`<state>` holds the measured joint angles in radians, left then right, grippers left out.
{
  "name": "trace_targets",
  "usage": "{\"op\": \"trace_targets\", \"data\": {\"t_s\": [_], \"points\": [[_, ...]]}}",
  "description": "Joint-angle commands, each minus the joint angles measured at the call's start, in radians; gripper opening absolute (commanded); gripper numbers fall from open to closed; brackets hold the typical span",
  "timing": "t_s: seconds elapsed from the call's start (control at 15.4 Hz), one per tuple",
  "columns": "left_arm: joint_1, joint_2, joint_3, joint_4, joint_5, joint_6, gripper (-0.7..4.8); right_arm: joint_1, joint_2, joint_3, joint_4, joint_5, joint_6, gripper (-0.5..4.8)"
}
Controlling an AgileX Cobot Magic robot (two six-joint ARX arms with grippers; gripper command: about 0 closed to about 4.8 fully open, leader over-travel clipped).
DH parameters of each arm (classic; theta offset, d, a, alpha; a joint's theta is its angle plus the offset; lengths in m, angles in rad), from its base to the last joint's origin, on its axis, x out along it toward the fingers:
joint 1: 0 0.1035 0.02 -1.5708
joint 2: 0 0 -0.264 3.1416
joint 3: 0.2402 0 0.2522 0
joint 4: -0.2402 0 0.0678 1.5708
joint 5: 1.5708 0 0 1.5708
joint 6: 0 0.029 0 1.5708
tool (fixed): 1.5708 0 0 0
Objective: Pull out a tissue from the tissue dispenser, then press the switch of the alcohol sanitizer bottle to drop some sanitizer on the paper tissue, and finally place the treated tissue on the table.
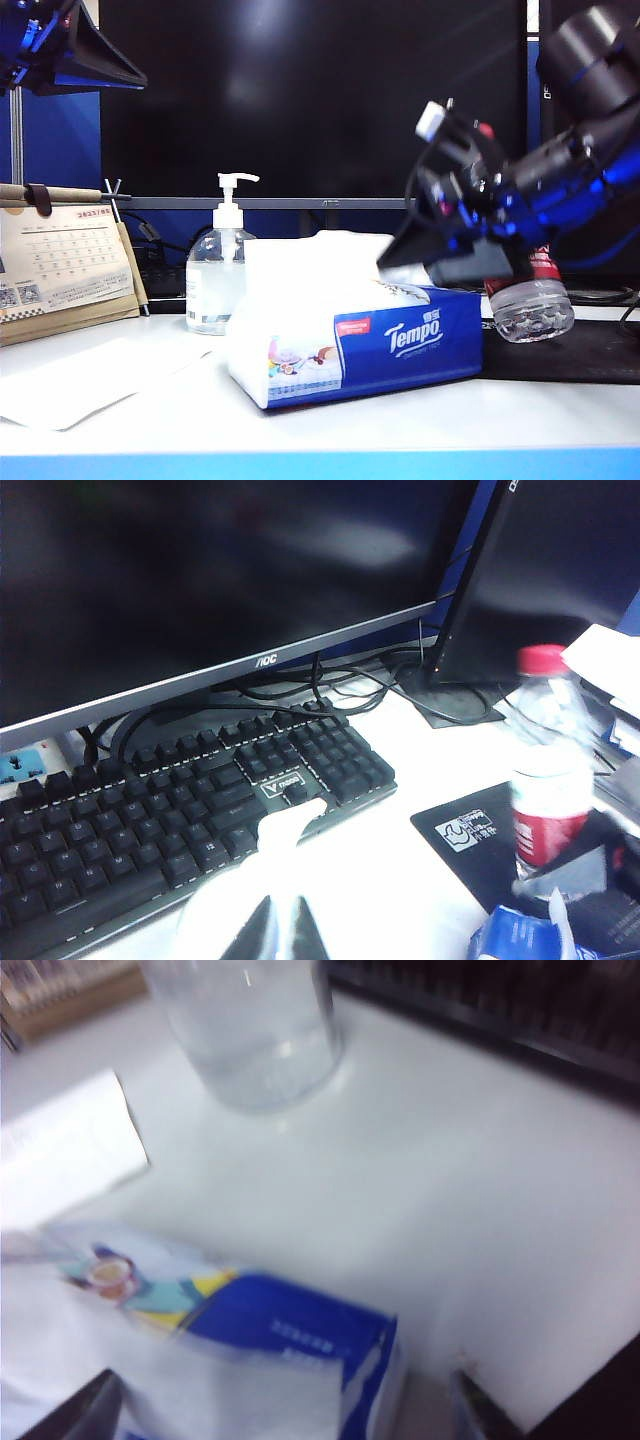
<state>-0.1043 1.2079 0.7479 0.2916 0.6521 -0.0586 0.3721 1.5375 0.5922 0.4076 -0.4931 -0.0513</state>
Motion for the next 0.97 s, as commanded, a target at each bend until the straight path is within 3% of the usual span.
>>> {"op": "trace_targets", "data": {"t_s": [0.06,0.26,0.97], "points": [[0.0,-0.003,0.004,0.009,0.007,0.007,0.29,0.0,0.047,0.005,0.036,-0.08,-0.005,4.12],[0.0,-0.003,0.004,0.009,0.007,0.007,0.29,0.001,0.071,0.005,0.108,-0.131,-0.003,3.67],[0.0,-0.003,0.004,-0.008,0.006,0.048,0.29,0.006,0.082,0.015,0.21,-0.142,0.006,3.67]]}}
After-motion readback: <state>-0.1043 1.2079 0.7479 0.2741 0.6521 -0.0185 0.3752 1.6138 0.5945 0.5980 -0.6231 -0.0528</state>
